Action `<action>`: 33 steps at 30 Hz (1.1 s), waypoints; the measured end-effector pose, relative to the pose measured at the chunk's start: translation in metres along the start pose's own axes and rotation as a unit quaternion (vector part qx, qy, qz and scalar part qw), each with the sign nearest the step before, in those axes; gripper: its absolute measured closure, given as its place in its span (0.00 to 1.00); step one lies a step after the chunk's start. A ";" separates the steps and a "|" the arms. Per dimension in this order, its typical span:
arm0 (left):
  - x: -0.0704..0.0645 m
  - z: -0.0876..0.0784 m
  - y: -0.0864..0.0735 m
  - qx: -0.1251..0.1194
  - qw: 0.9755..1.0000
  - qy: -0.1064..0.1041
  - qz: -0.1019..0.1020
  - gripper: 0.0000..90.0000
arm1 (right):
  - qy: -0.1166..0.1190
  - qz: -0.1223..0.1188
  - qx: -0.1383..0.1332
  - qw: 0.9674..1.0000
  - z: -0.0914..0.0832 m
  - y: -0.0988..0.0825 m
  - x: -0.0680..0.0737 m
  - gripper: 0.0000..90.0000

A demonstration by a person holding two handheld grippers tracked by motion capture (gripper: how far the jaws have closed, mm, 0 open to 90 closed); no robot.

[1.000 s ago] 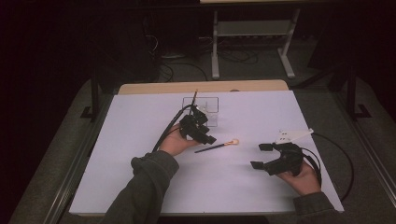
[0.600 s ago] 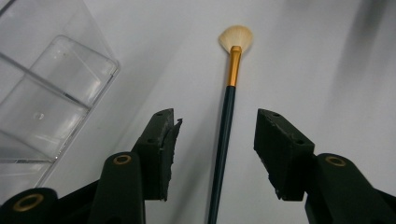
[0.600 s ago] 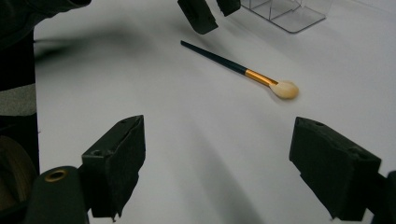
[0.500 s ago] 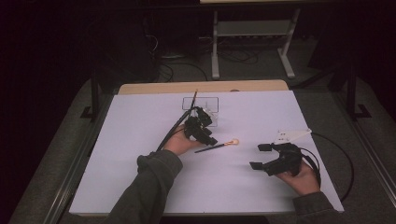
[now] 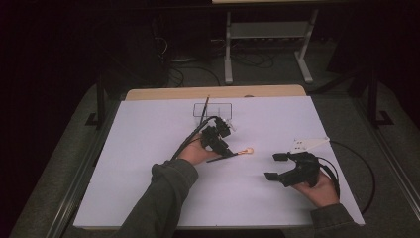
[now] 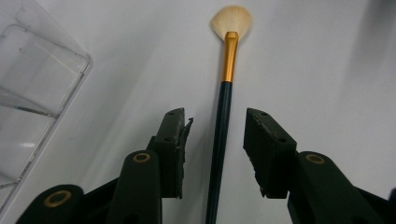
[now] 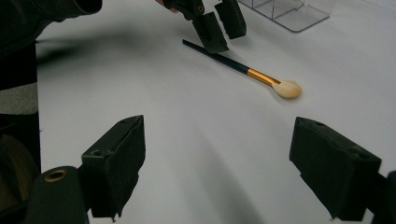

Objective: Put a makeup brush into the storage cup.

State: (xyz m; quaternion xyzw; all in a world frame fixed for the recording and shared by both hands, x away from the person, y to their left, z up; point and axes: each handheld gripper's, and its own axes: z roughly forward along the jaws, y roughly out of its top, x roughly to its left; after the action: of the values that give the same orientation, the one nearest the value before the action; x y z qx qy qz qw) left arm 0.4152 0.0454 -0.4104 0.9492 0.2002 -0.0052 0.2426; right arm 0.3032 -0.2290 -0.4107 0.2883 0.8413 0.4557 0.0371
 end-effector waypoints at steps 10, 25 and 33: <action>-0.006 0.010 0.010 0.022 1.000 -0.002 0.015 0.75 | 0.001 0.000 -0.001 1.000 0.000 0.000 0.000 0.19; -0.007 0.018 0.012 0.047 0.999 0.003 0.026 0.86 | 0.005 -0.001 0.001 1.000 0.000 0.000 0.001 0.19; -0.011 0.021 0.014 0.055 0.998 0.021 0.037 0.91 | 0.005 -0.002 0.000 1.000 0.000 0.000 0.001 0.19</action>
State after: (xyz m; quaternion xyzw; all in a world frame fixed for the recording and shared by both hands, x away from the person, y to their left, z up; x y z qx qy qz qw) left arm 0.4124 0.0202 -0.4207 0.9677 0.1695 0.0132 0.1860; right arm 0.3028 -0.2286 -0.4105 0.2847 0.8420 0.4569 0.0340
